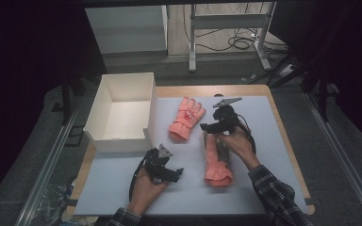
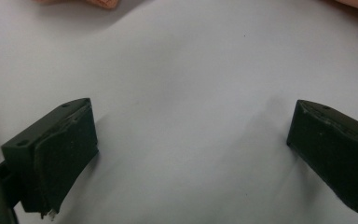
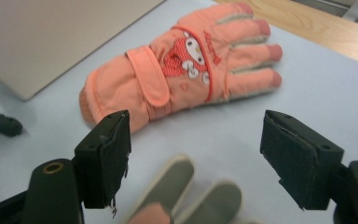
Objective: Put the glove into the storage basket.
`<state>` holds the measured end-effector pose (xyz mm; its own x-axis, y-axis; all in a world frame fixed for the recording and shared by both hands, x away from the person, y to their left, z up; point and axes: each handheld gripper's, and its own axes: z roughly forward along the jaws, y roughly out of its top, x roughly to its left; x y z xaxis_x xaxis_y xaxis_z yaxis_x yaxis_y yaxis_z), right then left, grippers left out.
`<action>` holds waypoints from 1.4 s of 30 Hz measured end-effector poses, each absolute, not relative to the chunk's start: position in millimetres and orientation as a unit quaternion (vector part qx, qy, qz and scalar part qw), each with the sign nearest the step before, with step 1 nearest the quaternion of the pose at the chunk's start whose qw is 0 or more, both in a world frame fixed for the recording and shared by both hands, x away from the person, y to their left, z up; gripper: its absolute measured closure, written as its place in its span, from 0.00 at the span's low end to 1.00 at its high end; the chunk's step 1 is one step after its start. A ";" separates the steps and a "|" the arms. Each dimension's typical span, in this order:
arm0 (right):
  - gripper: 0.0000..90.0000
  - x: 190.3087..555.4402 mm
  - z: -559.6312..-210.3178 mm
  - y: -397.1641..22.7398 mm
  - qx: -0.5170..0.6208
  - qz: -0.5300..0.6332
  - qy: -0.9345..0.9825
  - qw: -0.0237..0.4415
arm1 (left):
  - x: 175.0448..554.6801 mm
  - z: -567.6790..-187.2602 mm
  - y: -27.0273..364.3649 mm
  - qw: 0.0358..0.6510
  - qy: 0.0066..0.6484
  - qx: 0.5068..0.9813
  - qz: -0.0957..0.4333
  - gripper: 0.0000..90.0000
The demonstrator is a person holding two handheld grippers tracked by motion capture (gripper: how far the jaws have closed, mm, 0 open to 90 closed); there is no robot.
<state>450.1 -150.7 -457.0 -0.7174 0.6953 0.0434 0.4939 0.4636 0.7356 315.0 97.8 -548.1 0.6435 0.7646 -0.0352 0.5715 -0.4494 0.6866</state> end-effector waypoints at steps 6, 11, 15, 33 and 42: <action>0.30 463.1 -455.8 -135.3 0.339 0.376 0.851 0.142 | 315.0 -548.2 97.8 0.343 0.398 0.839 0.141 0.02; 0.30 480.9 -456.7 -119.1 0.342 0.377 0.849 0.141 | 314.9 -548.0 97.7 0.342 0.398 0.839 0.141 0.02; 0.32 489.9 -458.1 -111.5 0.346 0.376 0.847 0.142 | 314.9 -548.1 97.8 0.342 0.398 0.839 0.141 0.02; 0.49 537.9 -494.2 -76.2 0.343 0.318 0.877 0.111 | 314.7 -548.2 97.4 0.343 0.400 0.838 0.140 0.02; 0.84 539.7 -501.9 -73.6 0.350 0.315 0.879 0.080 | 314.6 -548.2 97.3 0.343 0.401 0.838 0.140 0.02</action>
<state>539.7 -73.6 -501.9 -0.7425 0.6651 0.0792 0.5637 0.5567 0.6102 314.6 97.3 -548.2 0.6397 0.7675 -0.0411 0.5755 -0.4428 0.6875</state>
